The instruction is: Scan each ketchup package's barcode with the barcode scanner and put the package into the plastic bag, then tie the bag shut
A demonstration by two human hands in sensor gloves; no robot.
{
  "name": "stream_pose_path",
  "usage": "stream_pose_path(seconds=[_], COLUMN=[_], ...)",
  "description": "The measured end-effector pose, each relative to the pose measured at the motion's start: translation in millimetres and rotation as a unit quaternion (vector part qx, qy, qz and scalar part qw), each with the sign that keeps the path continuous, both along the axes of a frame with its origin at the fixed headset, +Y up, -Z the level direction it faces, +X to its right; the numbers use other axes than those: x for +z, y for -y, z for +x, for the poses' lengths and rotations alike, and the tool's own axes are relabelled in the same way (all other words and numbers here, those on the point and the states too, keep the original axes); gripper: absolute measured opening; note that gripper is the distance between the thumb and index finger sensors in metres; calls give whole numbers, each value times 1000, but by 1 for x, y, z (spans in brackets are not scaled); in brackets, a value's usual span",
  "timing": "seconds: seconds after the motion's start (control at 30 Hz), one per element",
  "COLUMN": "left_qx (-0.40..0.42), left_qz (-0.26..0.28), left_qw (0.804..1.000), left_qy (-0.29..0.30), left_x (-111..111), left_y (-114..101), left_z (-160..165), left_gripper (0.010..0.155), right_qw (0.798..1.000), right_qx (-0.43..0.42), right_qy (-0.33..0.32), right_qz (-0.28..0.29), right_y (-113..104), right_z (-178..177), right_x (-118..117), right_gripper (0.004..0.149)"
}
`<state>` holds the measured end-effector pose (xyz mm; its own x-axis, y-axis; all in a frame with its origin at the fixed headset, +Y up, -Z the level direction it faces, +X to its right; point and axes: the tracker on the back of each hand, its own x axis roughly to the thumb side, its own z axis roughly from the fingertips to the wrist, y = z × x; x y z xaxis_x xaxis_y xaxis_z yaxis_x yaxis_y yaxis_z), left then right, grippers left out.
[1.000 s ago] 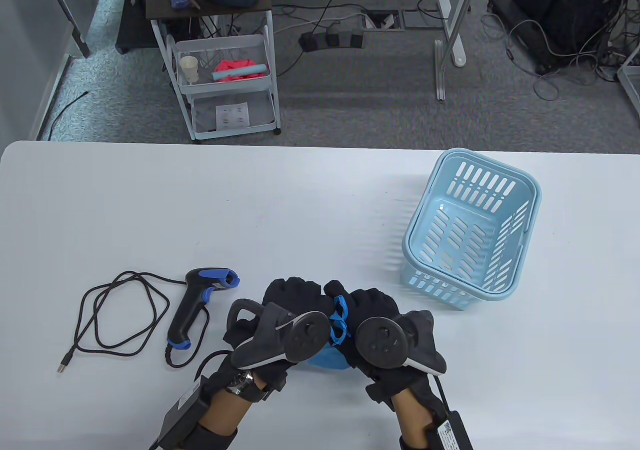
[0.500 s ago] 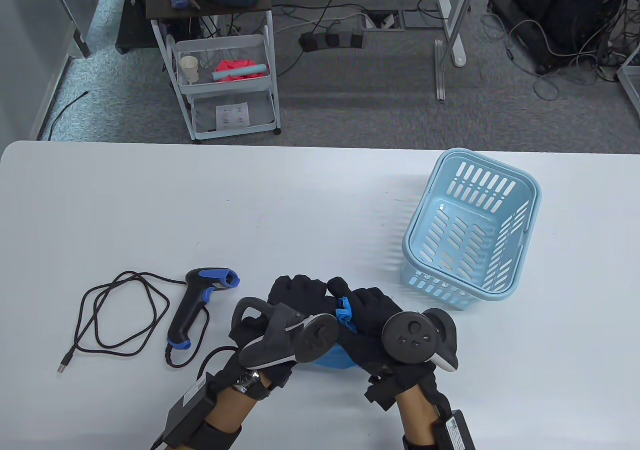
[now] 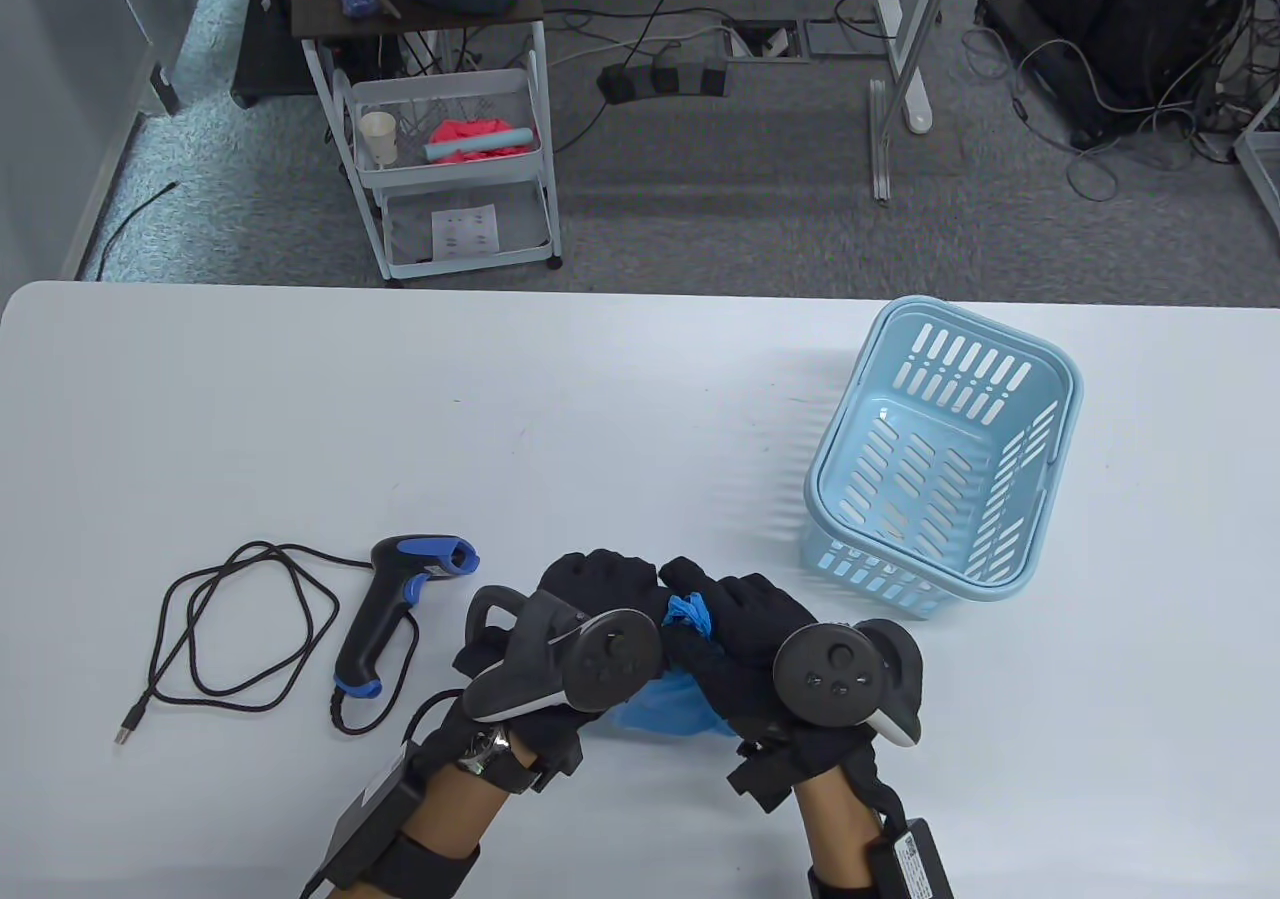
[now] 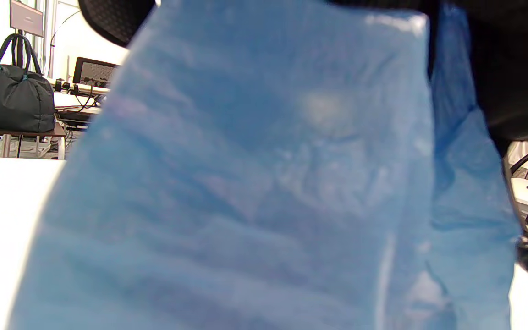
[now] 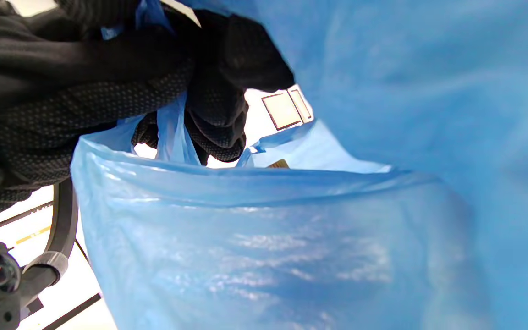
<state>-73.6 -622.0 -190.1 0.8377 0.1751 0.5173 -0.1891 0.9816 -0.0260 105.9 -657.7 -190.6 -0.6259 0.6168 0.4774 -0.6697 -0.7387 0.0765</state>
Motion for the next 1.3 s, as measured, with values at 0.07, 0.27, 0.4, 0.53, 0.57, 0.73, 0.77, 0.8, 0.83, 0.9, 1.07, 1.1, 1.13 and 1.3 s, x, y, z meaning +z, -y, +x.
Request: stream_pose_path(seconds=[0.07,0.27,0.4,0.53,0.57,0.73,0.77,0.8,0.83,0.9,1.07,1.1,1.13,1.3], left_qx=[6,44,73,78,78,88,84,80,81,83,91,91,89,64], left_qz=[4,7,0,-2,-2,-10,-4,4,8,12,4,4,6,14], left_qw=[1000,999,997,997,997,996,996,997,997,996,996,996,996,997], left_qy=[-3,-17,-12,1,3,15,11,8,6,4,-17,-22,-27,-42], left_x=[0,-3,-4,-2,-1,0,0,0,0,-1,-7,-7,-8,-9], left_y=[0,-1,-3,-3,-3,-4,-4,-4,-5,-5,-7,-7,-7,-5], left_z=[-2,-11,-14,-11,-10,-5,-4,-3,-3,-4,-7,-8,-9,-9], left_gripper=[42,42,44,51,53,59,57,54,50,45,42,42,42,46], right_qw=[1000,1000,999,997,996,992,991,991,991,993,999,999,998,996], right_qx=[-7,-3,32,69,77,109,113,113,112,100,25,-2,-25,-73], right_qy=[0,6,17,32,39,54,55,56,54,46,-4,-20,-32,-6], right_qz=[2,4,4,19,22,40,41,42,41,34,-19,-33,-48,-48], right_y=[0,-1,0,-1,-1,-1,-1,-1,-1,-1,1,2,3,7], right_z=[1,5,3,-4,-5,-11,-12,-12,-11,-10,4,8,11,17], right_x=[-1,-2,-3,-2,-2,0,0,0,0,0,-6,-7,-9,-11], right_gripper=[72,67,59,57,56,54,54,54,53,53,58,58,58,43])
